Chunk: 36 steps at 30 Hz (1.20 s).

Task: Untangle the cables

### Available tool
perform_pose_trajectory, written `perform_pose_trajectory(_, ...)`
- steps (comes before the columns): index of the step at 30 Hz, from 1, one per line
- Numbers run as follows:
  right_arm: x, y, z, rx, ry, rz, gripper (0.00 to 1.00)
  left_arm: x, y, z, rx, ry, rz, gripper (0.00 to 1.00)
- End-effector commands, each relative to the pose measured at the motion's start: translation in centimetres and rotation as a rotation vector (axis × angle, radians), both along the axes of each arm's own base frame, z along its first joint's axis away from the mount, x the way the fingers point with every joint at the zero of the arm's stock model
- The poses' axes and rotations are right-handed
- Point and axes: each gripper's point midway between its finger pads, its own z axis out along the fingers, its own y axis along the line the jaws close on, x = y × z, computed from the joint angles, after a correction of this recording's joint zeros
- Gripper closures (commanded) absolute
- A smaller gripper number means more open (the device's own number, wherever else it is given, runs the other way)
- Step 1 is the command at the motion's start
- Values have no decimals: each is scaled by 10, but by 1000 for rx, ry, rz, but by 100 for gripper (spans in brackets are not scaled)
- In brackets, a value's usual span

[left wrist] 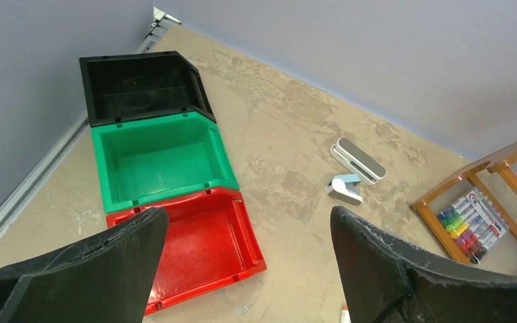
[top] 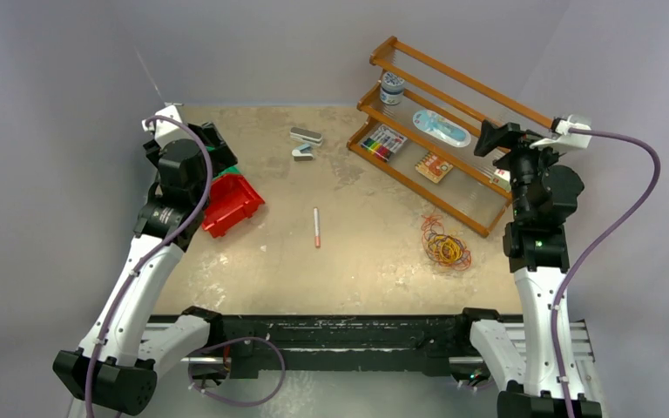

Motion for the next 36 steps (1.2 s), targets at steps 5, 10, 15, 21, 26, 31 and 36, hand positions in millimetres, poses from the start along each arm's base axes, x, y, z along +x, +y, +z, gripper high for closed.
perform_pose_trajectory(5, -7, -5, 18, 85, -29, -23, 1, 1, -5, 25, -41, -44, -35, 8)
perform_pose_trajectory(10, -9, -5, 13, 103, 0, -28, 1, -1, -2, 25, -33, -63, -31, 7)
perform_pose_trajectory(15, -12, 0, 10, 32, 91, 1, 1, -1, -1, 21, -22, -64, -27, 7)
perform_pose_trajectory(21, -12, 15, -45, 88, 298, 72, 1, 2, 2, 10, -24, -51, -6, 6)
perform_pose_trajectory(26, -13, 33, -106, 121, 487, 36, 1, 5, 1, -1, -41, -24, 9, 6)
perform_pose_trajectory(31, -11, 45, -161, 166, 611, -26, 1, 9, -1, -9, -65, -9, 11, 6)
perform_pose_trajectory(36, -7, 39, -221, 230, 720, -120, 1, 9, -1, -12, -67, 6, 19, 6)
